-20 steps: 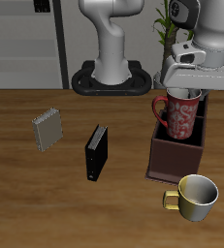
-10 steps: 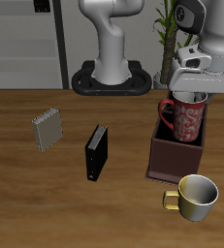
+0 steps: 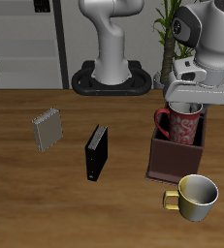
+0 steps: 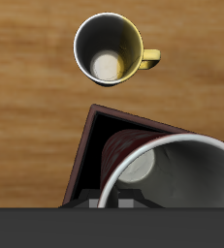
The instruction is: Place the red mug into the left desk caddy's right compartment and place the yellow book into the left desk caddy's back compartment
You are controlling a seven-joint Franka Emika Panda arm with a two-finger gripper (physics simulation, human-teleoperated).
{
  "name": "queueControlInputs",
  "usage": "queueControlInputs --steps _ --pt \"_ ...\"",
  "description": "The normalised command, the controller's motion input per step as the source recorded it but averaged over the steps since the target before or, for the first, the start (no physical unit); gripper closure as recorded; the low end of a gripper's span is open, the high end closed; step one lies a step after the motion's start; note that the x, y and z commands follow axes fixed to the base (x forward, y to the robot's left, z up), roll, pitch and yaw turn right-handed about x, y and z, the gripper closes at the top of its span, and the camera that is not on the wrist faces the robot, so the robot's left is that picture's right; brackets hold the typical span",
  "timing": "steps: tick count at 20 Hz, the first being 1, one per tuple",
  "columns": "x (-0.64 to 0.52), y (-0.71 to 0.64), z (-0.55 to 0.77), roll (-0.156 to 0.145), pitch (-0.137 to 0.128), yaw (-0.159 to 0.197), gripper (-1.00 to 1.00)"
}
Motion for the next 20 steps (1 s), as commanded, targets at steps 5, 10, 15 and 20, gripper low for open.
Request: queueControlInputs --steps 5,10,15,20 --pt "0.03 0.09 -0.14 0.019 0.02 0.006 1.0" --pt "0.01 0.06 -0.12 0.008 0.021 -0.008 1.0" --pt "0.0 0.09 -0.17 0.022 0.024 -0.009 1.0" --pt "-0.02 0.02 -0.2 0.001 0.026 -0.012 1.0"
